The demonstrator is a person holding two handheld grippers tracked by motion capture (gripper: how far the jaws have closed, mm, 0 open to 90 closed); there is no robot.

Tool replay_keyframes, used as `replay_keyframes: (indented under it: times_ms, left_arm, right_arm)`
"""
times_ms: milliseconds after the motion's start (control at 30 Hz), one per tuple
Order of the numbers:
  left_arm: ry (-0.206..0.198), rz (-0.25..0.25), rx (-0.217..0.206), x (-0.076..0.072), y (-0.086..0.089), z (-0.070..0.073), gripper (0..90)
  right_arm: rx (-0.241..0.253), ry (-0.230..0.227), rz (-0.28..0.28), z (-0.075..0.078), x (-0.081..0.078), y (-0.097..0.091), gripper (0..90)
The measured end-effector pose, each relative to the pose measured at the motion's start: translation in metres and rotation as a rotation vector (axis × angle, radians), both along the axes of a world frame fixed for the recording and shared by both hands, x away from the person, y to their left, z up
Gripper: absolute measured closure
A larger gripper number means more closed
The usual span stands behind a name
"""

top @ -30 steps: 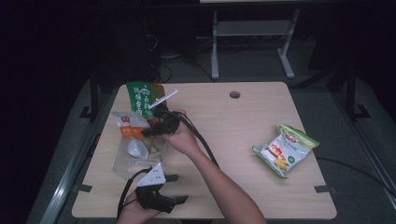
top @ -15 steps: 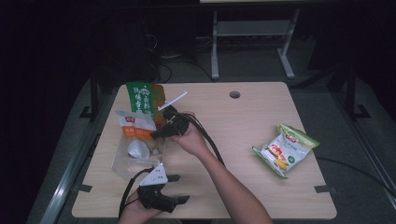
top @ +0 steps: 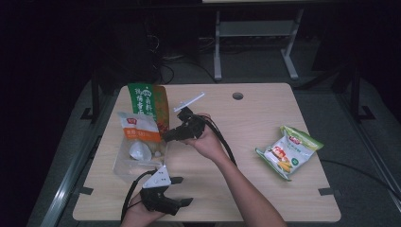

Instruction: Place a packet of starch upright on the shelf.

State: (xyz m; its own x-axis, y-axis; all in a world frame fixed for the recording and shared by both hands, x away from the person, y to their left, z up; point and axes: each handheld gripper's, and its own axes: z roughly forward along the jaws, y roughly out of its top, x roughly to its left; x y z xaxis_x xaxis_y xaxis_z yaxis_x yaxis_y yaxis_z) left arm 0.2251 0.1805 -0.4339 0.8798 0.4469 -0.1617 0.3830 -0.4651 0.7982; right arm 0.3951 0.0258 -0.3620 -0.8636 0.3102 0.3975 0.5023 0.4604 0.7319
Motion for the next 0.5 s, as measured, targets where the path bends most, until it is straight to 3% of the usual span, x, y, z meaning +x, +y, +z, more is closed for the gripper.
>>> replay_keyframes:
  times_ms: [500]
  left_arm:
    - [-0.003, -0.012, -0.005, 0.003, -0.008, 0.005, 22.2]
  right_arm:
    - [-0.010, 0.004, -0.073, -0.001, -0.013, -0.063, 64.8]
